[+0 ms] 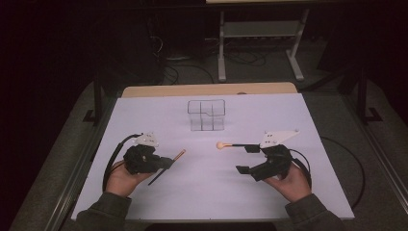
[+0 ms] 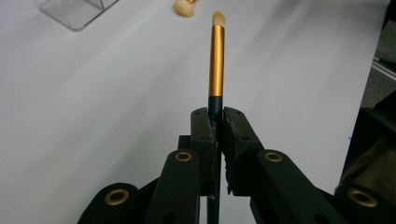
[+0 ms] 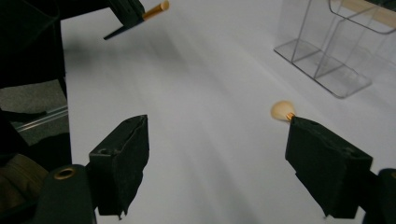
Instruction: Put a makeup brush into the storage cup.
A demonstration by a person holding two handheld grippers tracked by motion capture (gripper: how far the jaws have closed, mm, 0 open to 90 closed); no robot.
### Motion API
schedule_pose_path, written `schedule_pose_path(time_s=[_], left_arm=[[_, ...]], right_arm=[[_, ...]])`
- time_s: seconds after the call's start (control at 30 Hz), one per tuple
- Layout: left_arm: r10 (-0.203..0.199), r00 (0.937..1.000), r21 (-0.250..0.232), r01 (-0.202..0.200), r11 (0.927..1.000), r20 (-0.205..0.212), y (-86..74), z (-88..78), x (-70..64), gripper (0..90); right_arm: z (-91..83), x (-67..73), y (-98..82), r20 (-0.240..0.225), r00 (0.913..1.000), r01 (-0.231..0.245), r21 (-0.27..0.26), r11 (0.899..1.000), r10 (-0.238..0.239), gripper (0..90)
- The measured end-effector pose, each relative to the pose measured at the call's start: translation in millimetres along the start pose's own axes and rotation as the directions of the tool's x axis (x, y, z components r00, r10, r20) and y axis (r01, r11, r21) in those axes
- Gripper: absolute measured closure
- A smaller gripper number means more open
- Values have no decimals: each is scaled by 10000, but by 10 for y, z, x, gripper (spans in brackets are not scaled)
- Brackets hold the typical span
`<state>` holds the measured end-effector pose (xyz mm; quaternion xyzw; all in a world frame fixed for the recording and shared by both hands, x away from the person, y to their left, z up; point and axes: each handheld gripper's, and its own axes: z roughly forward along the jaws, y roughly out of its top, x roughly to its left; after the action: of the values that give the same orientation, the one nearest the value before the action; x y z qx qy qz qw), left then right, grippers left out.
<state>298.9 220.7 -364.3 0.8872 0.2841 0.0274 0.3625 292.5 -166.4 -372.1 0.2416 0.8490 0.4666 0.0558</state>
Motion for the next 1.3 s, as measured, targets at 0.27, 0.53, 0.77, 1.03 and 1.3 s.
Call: schedule_pose_path(time_s=[0.27,0.53,0.77,1.03,1.3], left_arm=[[273,9977,-397,-248,9989,624,18,48,-67,832],[706,9920,-900,-613,9941,1045,81,75,-147,832],[1044,9855,-1235,-879,9884,1341,104,96,-239,832],[1579,9744,-1203,-1395,9829,1601,148,171,-358,832],[1962,9651,-1187,-1773,9770,1734,190,240,-426,832]], right_arm=[[129,11,128,-468,9989,-30,-6,10000,30,230],[294,46,247,-1066,9943,-62,-167,9998,44,249],[401,83,324,-1698,9855,-29,-318,9995,-26,290],[550,150,416,-2621,9650,38,-153,9999,-77,354],[643,179,455,-3443,9387,161,-26,9999,-160,491]])
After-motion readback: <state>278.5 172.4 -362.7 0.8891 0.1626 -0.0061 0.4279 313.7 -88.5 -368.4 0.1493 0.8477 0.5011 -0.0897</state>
